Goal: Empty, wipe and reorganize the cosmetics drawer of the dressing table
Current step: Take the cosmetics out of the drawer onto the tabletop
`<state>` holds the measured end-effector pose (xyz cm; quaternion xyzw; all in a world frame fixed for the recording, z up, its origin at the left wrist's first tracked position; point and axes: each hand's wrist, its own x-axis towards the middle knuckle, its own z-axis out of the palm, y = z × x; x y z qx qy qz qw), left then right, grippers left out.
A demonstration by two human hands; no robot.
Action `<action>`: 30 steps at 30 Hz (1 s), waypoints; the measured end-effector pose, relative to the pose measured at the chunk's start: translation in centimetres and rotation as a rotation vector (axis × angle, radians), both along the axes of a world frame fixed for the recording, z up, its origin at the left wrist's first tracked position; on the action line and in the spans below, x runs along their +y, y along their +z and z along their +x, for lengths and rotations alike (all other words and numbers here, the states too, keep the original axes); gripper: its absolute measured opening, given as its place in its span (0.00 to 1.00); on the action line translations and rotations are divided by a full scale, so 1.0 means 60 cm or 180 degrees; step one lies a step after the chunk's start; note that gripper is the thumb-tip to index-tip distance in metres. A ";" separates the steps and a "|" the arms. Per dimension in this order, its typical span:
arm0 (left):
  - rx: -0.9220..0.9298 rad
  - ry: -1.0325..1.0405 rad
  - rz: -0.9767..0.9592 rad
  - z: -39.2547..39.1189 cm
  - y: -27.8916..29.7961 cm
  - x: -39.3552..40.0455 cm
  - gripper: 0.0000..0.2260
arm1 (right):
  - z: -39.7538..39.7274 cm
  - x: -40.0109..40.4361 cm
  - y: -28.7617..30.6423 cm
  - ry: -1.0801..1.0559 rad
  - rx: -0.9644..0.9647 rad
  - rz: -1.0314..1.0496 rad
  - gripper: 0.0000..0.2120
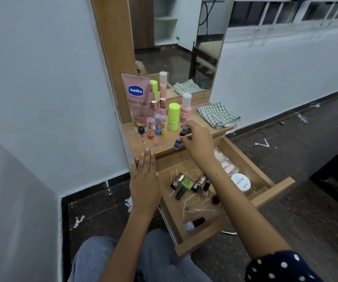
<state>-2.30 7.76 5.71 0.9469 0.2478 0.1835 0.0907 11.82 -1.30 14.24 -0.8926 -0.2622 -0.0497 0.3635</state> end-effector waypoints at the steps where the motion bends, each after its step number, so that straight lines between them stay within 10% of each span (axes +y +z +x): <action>1: -0.0004 0.0006 -0.0002 0.000 0.000 0.000 0.27 | 0.006 0.011 -0.001 -0.0113 -0.0046 -0.0047 0.11; 30: -0.0063 0.0009 -0.0079 0.002 -0.001 -0.003 0.28 | 0.032 0.028 -0.063 -0.0082 0.0038 0.1142 0.15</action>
